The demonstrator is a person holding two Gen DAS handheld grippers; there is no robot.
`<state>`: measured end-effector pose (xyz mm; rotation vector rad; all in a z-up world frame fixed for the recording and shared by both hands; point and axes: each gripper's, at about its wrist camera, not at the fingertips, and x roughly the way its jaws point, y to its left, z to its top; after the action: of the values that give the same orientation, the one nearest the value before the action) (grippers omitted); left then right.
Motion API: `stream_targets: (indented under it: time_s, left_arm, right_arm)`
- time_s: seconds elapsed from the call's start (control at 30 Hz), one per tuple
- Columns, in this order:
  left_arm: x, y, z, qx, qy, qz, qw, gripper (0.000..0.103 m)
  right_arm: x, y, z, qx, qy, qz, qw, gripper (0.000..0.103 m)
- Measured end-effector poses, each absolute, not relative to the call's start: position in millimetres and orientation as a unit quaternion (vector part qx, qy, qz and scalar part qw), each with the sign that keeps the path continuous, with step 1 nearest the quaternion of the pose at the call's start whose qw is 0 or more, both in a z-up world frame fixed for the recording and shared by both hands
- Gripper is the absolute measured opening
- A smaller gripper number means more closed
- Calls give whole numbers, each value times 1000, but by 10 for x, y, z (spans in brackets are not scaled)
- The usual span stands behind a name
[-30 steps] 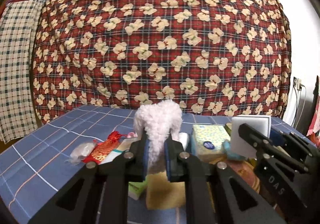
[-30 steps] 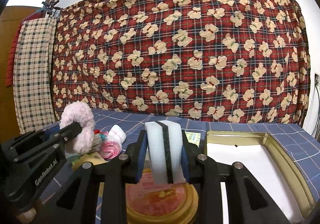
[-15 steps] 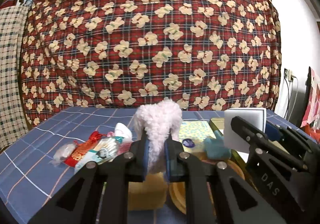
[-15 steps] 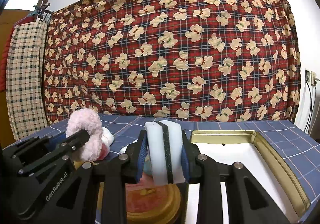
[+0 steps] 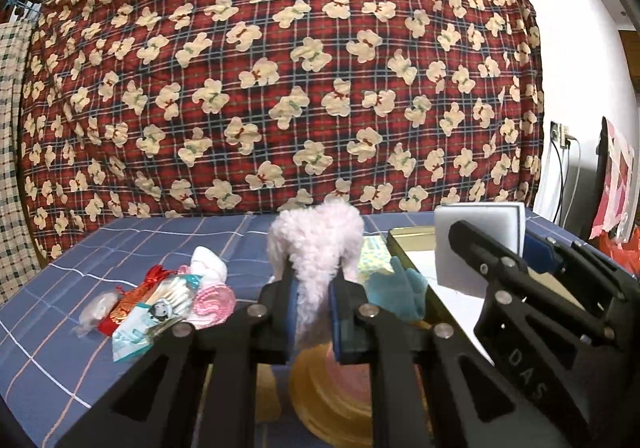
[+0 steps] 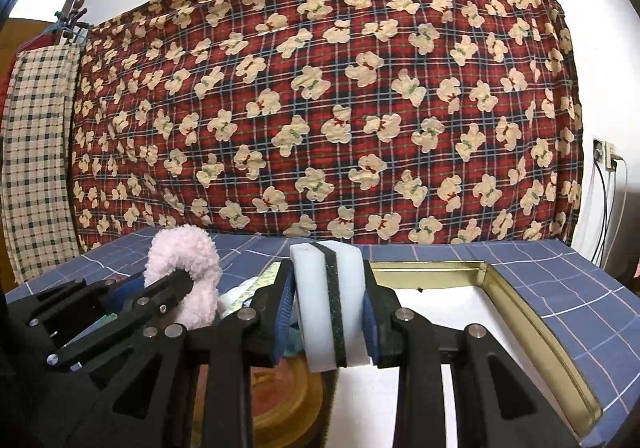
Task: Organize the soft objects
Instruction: 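Lift and carry the pink puff and eraser sponge toward the gold tin tray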
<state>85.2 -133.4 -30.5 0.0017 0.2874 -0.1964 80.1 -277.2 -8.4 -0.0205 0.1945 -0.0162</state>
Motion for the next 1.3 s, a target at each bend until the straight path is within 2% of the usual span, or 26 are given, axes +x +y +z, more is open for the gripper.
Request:
stream_targets:
  time_s: [1.3]
  left_arm:
    - [944, -1776, -306, -11, 153, -146, 977, 11]
  right_arm:
    - [744, -3229, -77, 17, 100, -53, 993, 33]
